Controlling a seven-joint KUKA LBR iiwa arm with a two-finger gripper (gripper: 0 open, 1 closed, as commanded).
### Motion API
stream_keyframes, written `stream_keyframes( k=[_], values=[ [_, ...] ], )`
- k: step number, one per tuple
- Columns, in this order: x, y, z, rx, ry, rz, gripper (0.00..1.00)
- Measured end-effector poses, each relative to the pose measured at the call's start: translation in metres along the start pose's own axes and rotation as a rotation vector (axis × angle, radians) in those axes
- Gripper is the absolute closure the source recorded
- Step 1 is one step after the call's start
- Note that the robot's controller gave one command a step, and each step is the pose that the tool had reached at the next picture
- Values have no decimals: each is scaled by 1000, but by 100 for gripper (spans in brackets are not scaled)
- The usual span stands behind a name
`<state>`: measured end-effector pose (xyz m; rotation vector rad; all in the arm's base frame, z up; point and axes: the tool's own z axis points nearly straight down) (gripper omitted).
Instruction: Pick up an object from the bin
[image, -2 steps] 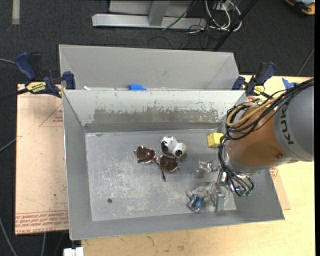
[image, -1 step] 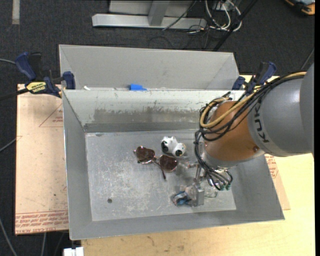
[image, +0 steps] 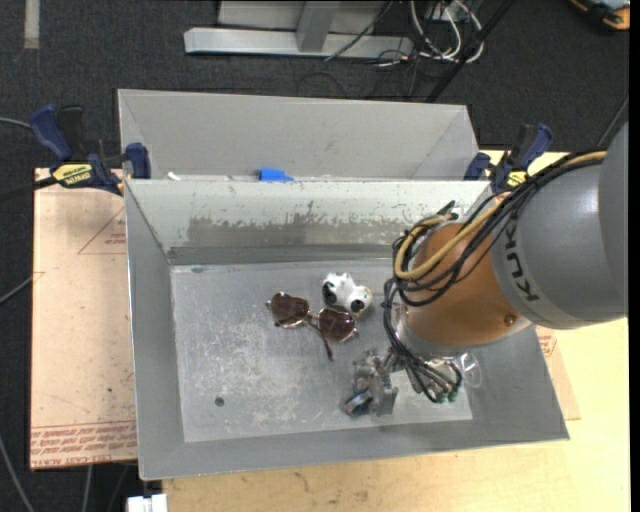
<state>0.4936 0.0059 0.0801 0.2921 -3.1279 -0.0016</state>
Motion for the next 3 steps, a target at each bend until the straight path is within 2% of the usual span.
stream_keyframes(
  k=[1, 2, 3],
  values=[
    [0, 0, 0, 0, 0, 0, 100],
    [-9, 3, -41, -1, 8, -3, 100],
    [-27, -16, -52, 3, -14, 3, 100]
  ],
)
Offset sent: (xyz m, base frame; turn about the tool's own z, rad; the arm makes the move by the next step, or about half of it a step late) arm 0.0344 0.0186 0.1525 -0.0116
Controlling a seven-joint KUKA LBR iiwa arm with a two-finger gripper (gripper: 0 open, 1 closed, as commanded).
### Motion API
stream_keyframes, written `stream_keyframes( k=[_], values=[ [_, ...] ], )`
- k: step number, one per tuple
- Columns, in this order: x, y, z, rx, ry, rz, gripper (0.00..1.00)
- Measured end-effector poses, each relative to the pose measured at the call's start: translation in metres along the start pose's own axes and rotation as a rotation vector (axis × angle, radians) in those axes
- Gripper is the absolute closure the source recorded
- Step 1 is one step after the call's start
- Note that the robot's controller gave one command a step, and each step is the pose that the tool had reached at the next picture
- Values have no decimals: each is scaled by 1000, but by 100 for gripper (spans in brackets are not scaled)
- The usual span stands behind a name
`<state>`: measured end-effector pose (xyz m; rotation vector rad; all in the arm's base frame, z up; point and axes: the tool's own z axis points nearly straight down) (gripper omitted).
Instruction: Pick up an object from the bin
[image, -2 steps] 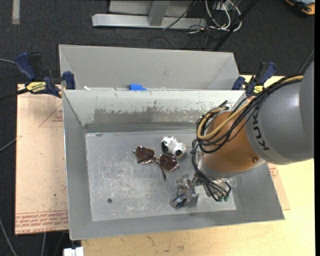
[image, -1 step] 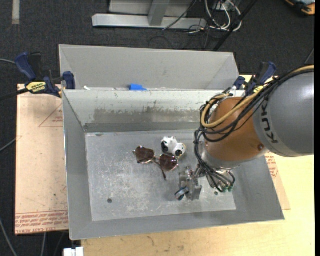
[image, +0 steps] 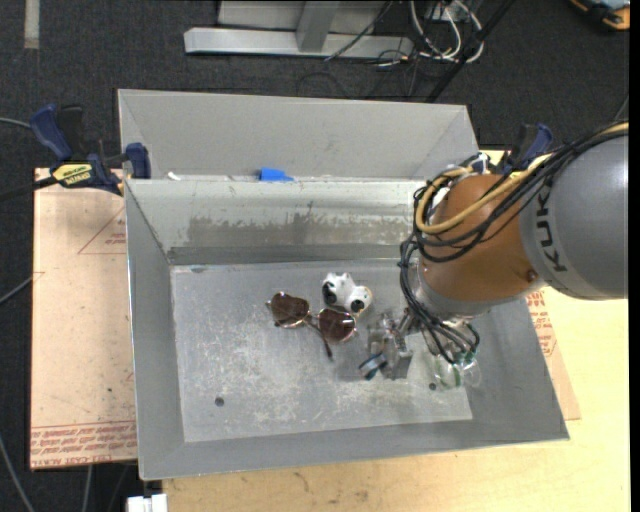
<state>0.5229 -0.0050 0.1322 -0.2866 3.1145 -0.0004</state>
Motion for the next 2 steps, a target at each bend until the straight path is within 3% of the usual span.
stream_keyframes(
  k=[1, 2],
  values=[
    [1, -3, 17, 0, 9, 5, 100],
    [-7, -9, 45, -3, 12, -150, 100]
  ],
)
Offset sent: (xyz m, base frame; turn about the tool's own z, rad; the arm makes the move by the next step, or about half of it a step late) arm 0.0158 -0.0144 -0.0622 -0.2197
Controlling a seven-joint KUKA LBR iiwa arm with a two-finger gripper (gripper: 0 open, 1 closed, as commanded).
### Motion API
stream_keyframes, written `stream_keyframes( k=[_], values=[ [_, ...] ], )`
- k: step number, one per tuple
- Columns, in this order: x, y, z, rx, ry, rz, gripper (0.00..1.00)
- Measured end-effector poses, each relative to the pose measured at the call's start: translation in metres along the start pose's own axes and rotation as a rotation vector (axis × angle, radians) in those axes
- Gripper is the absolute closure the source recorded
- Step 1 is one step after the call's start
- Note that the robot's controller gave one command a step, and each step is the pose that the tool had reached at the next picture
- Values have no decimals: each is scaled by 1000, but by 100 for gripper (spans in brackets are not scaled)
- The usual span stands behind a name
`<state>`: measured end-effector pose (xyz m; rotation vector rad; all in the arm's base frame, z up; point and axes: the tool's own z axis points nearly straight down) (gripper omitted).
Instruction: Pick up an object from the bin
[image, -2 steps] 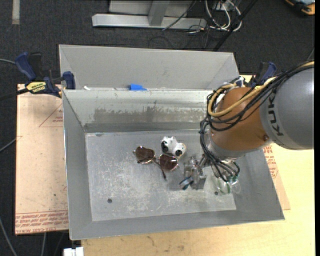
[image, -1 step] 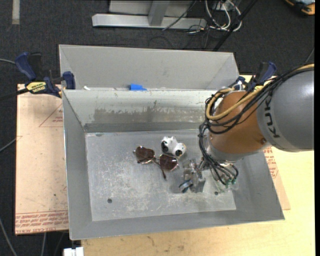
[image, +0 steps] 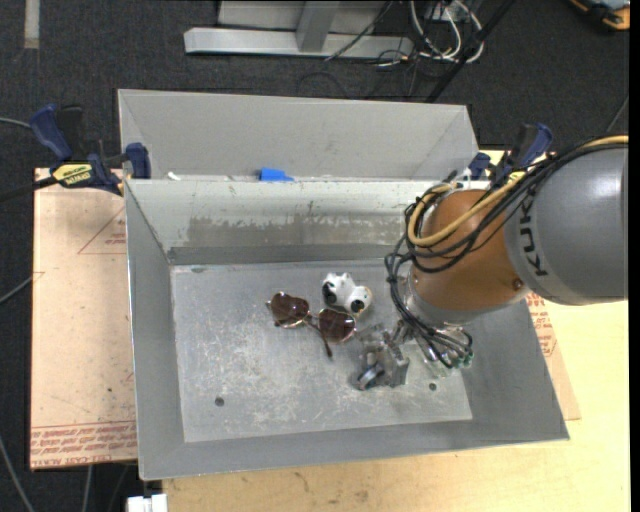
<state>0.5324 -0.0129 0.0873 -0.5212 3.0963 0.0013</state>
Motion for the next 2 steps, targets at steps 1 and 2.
stream_keyframes(
  k=[1, 2],
  values=[
    [23, -6, 9, -1, 0, -12, 100],
    [-6, -7, 13, 0, 3, 191, 100]
  ],
)
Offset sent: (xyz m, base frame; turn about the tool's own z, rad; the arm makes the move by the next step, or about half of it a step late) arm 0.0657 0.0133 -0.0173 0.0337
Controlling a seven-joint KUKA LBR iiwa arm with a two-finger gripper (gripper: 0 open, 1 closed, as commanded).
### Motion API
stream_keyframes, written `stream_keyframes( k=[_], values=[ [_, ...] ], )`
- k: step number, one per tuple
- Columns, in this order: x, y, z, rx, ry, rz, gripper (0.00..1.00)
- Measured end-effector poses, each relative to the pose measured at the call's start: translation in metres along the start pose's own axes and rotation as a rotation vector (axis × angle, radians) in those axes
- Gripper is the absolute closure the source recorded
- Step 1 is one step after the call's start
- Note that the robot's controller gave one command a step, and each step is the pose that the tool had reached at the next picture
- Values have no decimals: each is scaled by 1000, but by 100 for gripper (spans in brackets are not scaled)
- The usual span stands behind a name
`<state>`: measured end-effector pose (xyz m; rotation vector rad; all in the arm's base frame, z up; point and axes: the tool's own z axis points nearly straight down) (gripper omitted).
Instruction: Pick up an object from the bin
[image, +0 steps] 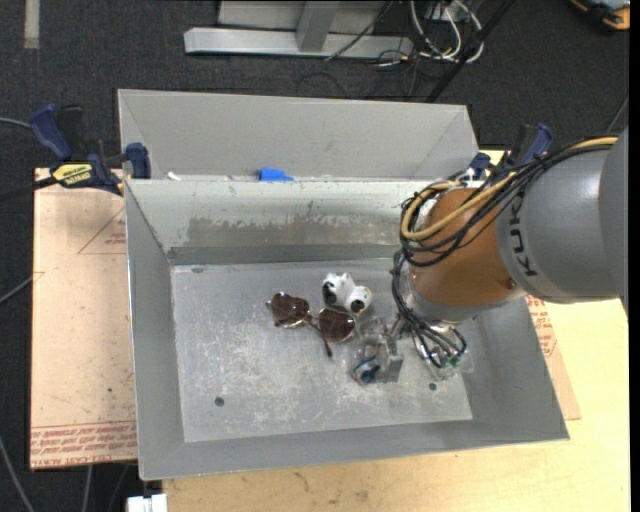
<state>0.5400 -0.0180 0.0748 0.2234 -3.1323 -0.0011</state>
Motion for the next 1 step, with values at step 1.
stream_keyframes(
  k=[1],
  values=[
    [9, -5, -44, -2, 4, -91, 100]
  ],
)
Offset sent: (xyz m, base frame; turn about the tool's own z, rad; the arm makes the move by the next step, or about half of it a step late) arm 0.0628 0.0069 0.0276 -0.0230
